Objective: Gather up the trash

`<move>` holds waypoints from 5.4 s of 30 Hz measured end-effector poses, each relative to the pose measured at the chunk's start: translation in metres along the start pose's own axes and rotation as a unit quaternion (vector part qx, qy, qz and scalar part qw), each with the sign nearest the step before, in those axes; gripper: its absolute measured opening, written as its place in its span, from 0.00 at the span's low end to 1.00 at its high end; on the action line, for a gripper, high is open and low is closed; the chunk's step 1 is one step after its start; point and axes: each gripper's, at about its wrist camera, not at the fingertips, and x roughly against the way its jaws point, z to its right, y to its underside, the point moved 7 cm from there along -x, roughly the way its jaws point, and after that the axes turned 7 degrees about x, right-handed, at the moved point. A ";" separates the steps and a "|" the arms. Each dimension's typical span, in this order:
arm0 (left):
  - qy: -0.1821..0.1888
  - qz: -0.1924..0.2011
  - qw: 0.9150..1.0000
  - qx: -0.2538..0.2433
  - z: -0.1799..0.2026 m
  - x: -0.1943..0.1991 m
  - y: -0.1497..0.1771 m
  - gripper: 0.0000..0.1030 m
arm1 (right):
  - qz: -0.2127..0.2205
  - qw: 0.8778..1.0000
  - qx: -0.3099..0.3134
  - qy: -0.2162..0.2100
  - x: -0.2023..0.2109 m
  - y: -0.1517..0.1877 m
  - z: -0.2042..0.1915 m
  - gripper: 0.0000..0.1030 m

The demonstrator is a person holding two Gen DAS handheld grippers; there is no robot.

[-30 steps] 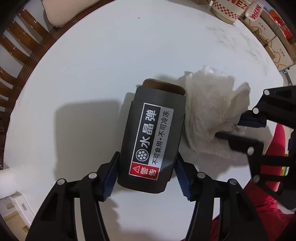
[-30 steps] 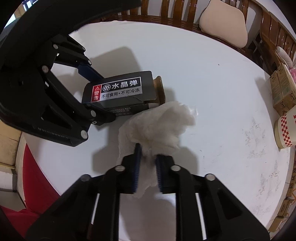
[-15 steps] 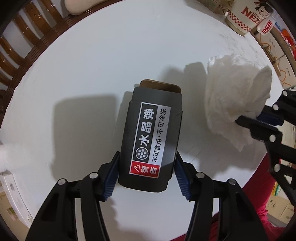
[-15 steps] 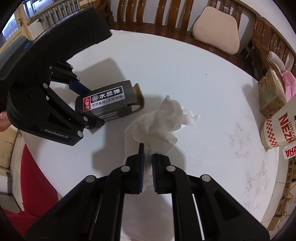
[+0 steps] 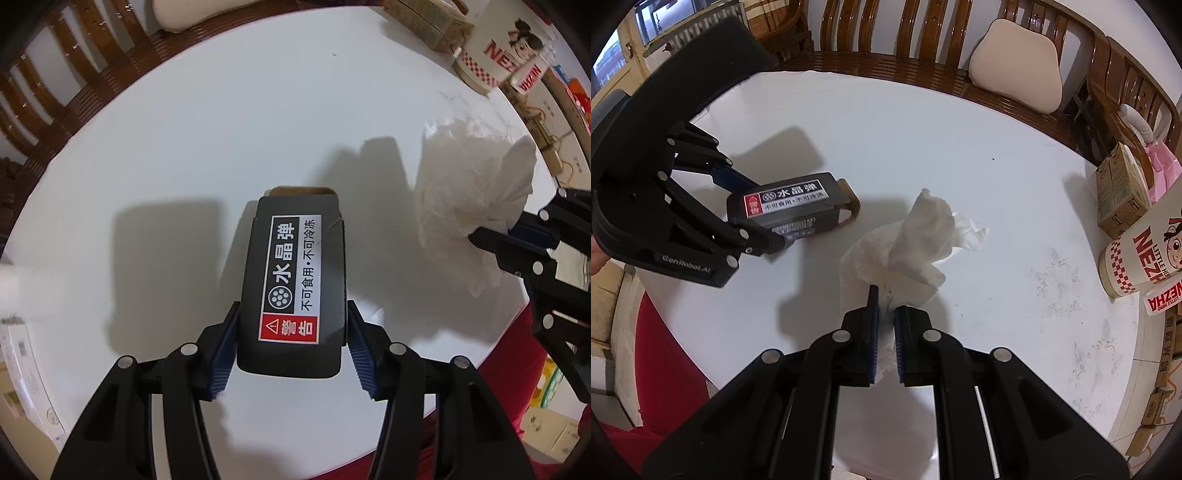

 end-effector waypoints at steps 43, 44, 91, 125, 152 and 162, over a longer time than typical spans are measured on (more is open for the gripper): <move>-0.027 0.132 0.991 -0.011 0.060 0.141 0.153 0.51 | 0.109 0.992 0.052 0.046 0.159 0.037 -0.084 0.08; -0.027 0.133 0.991 -0.013 0.063 0.141 0.157 0.51 | 0.109 0.992 0.052 0.044 0.161 0.040 -0.087 0.08; 0.038 0.019 0.999 0.022 0.102 -0.054 0.272 0.51 | -0.004 0.999 0.025 -0.025 0.049 0.184 -0.172 0.08; 0.058 -0.138 0.984 0.093 0.083 -0.235 0.246 0.51 | -0.146 0.983 -0.086 -0.068 -0.140 0.222 -0.140 0.08; 0.046 -0.179 0.976 0.112 0.075 -0.279 0.243 0.52 | -0.218 0.961 -0.132 -0.106 -0.217 0.245 -0.133 0.09; 0.039 -0.187 0.974 0.120 0.070 -0.281 0.245 0.59 | -0.220 0.959 -0.149 -0.097 -0.224 0.247 -0.125 0.34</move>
